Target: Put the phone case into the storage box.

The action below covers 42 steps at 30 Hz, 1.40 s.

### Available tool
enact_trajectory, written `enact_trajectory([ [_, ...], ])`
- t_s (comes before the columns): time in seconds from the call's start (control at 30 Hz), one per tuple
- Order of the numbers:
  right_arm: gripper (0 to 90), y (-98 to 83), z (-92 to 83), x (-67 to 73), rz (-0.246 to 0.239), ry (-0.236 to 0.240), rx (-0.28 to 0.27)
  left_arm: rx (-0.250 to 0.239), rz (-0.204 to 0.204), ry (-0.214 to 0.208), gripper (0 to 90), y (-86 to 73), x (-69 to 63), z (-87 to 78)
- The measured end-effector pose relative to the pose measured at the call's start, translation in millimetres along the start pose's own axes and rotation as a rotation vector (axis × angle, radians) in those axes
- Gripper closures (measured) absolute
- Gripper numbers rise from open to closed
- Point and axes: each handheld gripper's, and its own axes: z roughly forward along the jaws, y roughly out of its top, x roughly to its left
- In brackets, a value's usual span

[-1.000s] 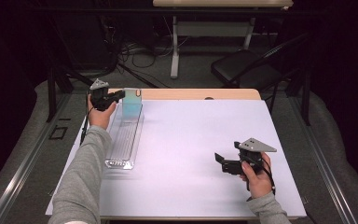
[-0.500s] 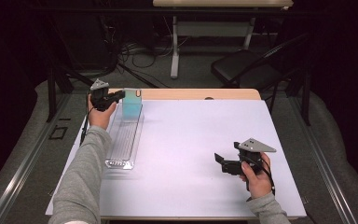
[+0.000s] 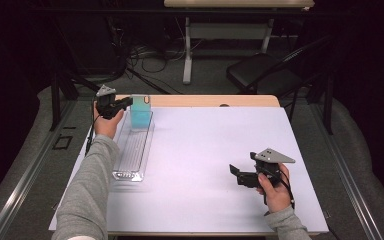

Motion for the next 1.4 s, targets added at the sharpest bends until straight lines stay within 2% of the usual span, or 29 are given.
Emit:
enact_trajectory([
  [0.27, 10.4, -0.3, 0.6, 0.2, -0.001, -0.001, 0.000, 0.008, -0.024, 0.025, 82.9, -2.6, 5.7, 1.0],
  [0.73, 10.4, -1.2, 1.5, -0.5, -0.008, 0.002, 0.005, 0.017, -0.040, 0.054, 82.0, -5.5, 10.7, 2.6],
  [1.2, 10.5, -1.8, 2.6, -0.5, -0.004, 0.001, 0.004, 0.004, -0.055, 0.050, 79.1, -4.6, 9.2, 3.2],
  [1.4, 10.5, -1.9, 2.7, -0.2, -0.003, 0.002, 0.001, 0.007, -0.062, 0.062, 72.9, -4.2, 8.6, 2.9],
])
